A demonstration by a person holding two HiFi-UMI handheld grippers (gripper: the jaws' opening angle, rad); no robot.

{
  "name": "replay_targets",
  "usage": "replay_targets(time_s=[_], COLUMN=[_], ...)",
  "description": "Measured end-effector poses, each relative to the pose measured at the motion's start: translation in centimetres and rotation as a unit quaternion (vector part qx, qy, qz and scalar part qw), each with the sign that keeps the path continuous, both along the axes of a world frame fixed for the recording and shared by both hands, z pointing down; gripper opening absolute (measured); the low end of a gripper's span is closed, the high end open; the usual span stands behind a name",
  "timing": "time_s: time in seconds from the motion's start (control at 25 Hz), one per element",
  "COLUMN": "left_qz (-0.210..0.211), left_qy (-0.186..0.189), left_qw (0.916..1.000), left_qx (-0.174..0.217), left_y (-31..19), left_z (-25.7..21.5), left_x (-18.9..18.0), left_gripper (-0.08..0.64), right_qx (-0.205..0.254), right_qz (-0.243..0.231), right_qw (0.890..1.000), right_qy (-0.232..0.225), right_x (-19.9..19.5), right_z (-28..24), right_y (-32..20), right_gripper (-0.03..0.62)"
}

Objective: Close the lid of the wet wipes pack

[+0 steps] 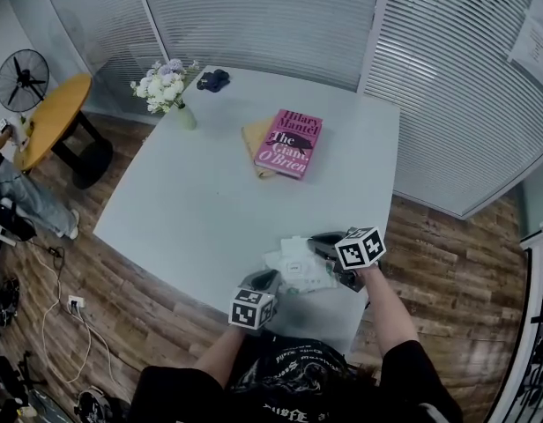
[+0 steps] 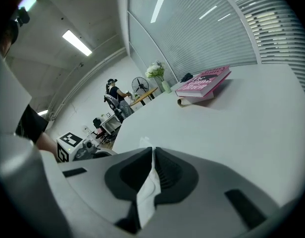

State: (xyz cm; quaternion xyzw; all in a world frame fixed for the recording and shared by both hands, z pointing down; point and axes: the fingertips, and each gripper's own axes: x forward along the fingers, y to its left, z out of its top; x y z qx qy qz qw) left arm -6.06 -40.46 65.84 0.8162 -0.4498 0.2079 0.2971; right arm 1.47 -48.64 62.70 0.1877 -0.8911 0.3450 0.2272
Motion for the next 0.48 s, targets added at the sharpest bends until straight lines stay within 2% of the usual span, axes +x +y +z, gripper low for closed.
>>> replay_targets(time_s=[0.2, 0.48], left_qz=[-0.009, -0.009], left_qy=[0.017, 0.021], left_qw=[0.9998, 0.9997], left_qx=[-0.004, -0.008], left_y=[0.1, -0.2], left_z=[0.1, 0.2], left_x=[-0.3, -0.2], left_gripper=[0.012, 0.012], right_qx=[0.047, 0.078], right_qz=[-0.03, -0.058], right_qw=[0.998, 0.995], right_qy=[0.01, 0.021], right_x=[-0.3, -0.5], right_z=[-0.8, -1.3], right_y=[1.0, 2.0], right_gripper=[0.02, 0.031])
